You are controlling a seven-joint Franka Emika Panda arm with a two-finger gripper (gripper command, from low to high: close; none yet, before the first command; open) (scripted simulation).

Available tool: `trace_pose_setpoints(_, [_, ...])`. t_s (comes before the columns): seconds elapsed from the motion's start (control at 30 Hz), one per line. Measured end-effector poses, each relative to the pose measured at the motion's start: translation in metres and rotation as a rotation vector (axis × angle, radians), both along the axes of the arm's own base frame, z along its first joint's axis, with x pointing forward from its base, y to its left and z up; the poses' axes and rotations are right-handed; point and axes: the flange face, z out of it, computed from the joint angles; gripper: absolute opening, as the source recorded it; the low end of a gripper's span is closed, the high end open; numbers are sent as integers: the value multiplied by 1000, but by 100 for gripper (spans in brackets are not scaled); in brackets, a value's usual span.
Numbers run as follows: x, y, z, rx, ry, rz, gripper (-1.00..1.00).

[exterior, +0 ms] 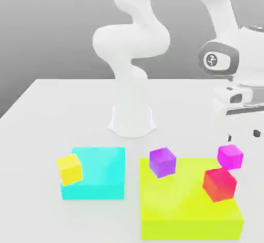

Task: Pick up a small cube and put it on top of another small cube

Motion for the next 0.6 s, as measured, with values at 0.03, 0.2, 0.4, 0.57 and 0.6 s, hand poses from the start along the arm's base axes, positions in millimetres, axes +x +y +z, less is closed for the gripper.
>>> trace_pose_setpoints(0.03, [-1, 0, -7, 0, 5, -4, 0])
trace_pose_setpoints(0.2, [-3, 1, -41, 2, 11, -8, 0])
trace_pose_setpoints(0.4, [-4, -2, -62, -2, 10, -6, -100])
trace_pose_setpoints(0.57, [-4, -1, -58, -1, 10, -7, -100])
trace_pose_setpoints(0.6, [-3, 0, -52, 1, 10, -8, -100])
